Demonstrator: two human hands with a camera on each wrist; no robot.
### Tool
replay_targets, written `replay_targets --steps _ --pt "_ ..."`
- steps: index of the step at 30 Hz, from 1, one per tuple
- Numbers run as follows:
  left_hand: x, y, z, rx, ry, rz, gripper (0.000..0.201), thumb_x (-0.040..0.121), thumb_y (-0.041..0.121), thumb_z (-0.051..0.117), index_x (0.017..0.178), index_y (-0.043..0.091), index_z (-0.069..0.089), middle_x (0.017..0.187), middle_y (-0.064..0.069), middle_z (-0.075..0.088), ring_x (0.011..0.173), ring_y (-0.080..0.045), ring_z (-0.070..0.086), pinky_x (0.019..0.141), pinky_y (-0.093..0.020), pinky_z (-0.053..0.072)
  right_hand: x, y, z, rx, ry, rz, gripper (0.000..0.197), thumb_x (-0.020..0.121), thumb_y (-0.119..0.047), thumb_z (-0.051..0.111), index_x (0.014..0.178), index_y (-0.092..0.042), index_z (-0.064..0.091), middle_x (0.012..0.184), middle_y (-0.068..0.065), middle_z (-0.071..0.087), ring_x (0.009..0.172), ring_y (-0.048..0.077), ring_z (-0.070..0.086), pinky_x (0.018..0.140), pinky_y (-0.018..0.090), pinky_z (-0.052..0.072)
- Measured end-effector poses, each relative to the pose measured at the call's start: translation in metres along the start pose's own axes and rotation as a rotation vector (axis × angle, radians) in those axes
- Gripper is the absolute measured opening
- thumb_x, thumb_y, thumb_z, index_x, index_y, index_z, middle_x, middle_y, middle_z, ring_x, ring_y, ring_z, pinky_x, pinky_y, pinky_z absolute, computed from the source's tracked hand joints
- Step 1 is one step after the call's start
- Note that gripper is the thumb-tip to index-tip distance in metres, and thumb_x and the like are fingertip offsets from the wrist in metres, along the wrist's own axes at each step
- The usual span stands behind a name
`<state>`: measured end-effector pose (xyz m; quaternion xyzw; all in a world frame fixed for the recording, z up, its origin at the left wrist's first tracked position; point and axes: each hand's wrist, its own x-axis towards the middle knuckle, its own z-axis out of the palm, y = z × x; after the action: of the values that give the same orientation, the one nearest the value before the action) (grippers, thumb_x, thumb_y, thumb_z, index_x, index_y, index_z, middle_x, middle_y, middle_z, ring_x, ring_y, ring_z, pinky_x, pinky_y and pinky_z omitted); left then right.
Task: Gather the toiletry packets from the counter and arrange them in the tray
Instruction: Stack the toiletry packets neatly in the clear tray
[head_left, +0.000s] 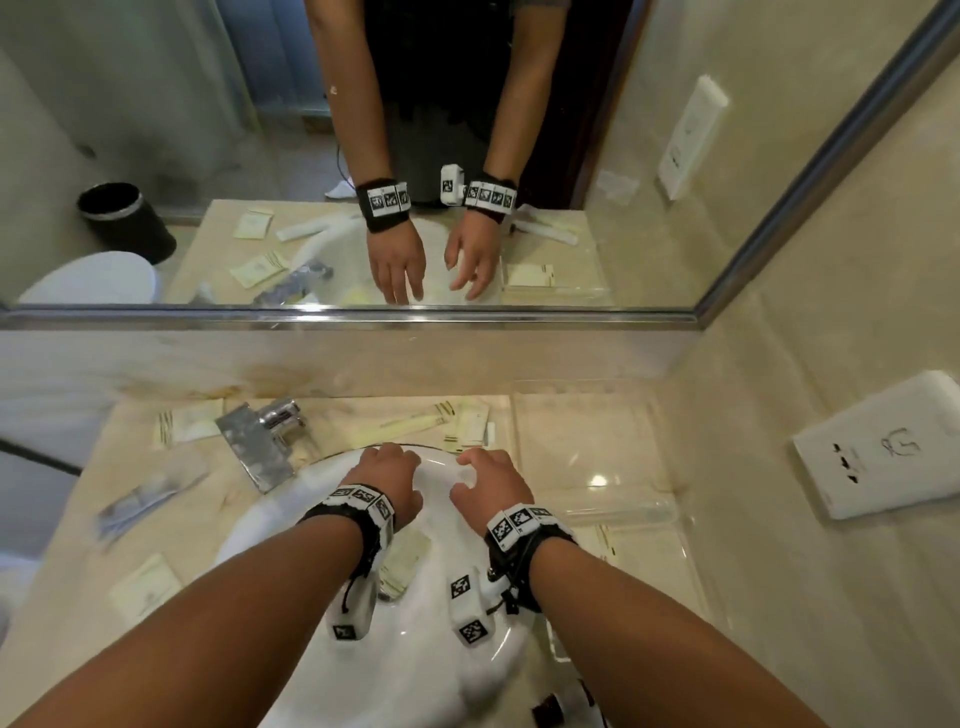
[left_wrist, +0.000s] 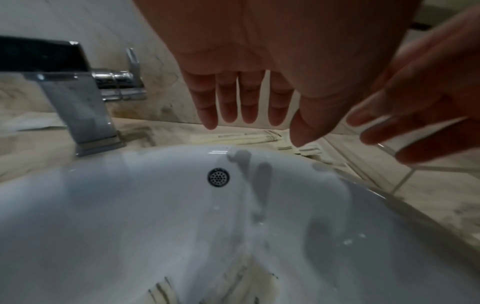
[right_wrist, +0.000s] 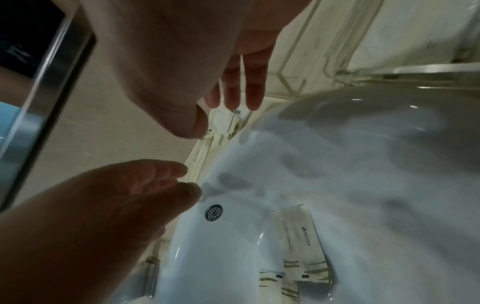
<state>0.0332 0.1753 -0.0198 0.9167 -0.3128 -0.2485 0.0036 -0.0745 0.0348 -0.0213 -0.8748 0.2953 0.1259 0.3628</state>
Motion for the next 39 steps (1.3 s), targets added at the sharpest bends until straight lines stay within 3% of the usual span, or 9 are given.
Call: replay_targets --steps 5,10,13,17,20,26,34,37,39 --pt "0.011 -0.020 0.002 -0.051 -0.005 -0.012 0.059 0.087 0.038 0.054 0.143 0.026 0.039 0.146 -0.002 0.039 0.131 -0.027 0.036 0.101 -0.039 0.043 0.027 0.002 0.009 -0.095 -0.114 0.098 0.057 0.088 -0.035 0.056 0.144 -0.030 0.045 0.149 0.002 0.039 0.126 0.023 0.054 0.104 0.030 0.044" --pt "0.027 -0.031 0.010 -0.116 -0.021 -0.014 0.057 0.086 0.035 0.054 0.141 0.028 0.040 0.145 -0.001 0.040 0.129 -0.027 0.038 0.102 -0.039 0.042 0.064 0.001 0.013 -0.110 -0.004 0.121 0.061 0.089 -0.037 0.058 0.147 -0.027 0.043 0.151 0.005 0.037 0.134 0.027 0.046 0.111 0.036 0.040" --pt "0.038 -0.033 0.015 -0.128 -0.025 0.018 0.057 0.086 0.033 0.053 0.141 0.027 0.041 0.143 -0.003 0.041 0.127 -0.027 0.039 0.103 -0.039 0.042 0.086 -0.001 0.016 -0.158 0.065 0.152 0.070 0.090 -0.042 0.057 0.153 -0.028 0.030 0.158 0.008 0.028 0.142 0.030 0.034 0.114 0.041 0.036" --pt "0.048 -0.029 0.019 -0.141 -0.013 0.045 0.053 0.089 0.033 0.052 0.140 0.027 0.041 0.142 -0.002 0.042 0.128 -0.026 0.037 0.104 -0.038 0.041 0.102 -0.001 0.022 -0.288 0.049 0.145 0.080 0.092 -0.048 0.054 0.157 -0.032 0.011 0.163 0.009 0.012 0.147 0.032 0.018 0.115 0.044 0.032" --pt "0.055 -0.030 0.020 -0.141 0.002 0.067 0.051 0.089 0.035 0.052 0.139 0.026 0.042 0.141 -0.002 0.044 0.127 -0.026 0.038 0.107 -0.037 0.037 0.112 -0.007 0.030 -0.327 0.081 0.168 0.080 0.091 -0.049 0.056 0.156 -0.035 0.012 0.159 0.010 0.018 0.142 0.032 0.024 0.108 0.046 0.038" --pt "0.061 -0.039 0.022 -0.141 -0.013 0.055 0.050 0.090 0.034 0.051 0.138 0.026 0.044 0.142 -0.001 0.044 0.129 -0.025 0.036 0.106 -0.036 0.038 0.125 -0.005 0.030 -0.279 0.107 0.193 0.079 0.089 -0.034 0.063 0.154 -0.035 0.019 0.147 0.008 0.033 0.129 0.031 0.037 0.101 0.041 0.045" --pt "0.064 -0.036 0.022 -0.125 -0.041 0.042 0.051 0.090 0.037 0.051 0.140 0.026 0.042 0.143 -0.001 0.043 0.131 -0.026 0.034 0.107 -0.038 0.038 0.135 0.001 0.028 -0.198 0.071 0.227 0.074 0.092 -0.015 0.052 0.155 -0.036 0.020 0.135 0.012 0.047 0.118 0.031 0.055 0.096 0.040 0.051" --pt "0.065 -0.037 0.020 -0.127 -0.054 0.045 0.050 0.091 0.035 0.050 0.139 0.026 0.042 0.142 -0.002 0.043 0.130 -0.027 0.036 0.106 -0.038 0.039 0.131 0.003 0.024 -0.037 0.116 0.243 0.073 0.091 -0.011 0.053 0.153 -0.037 0.026 0.130 0.011 0.050 0.111 0.029 0.059 0.092 0.037 0.053" --pt "0.065 -0.038 0.019 -0.122 -0.056 0.048 0.048 0.091 0.035 0.050 0.138 0.025 0.042 0.140 -0.003 0.045 0.127 -0.027 0.038 0.104 -0.038 0.040 0.125 0.002 0.023 0.168 0.230 0.258 0.069 0.091 -0.012 0.056 0.151 -0.038 0.032 0.128 0.008 0.051 0.110 0.027 0.059 0.092 0.036 0.053"
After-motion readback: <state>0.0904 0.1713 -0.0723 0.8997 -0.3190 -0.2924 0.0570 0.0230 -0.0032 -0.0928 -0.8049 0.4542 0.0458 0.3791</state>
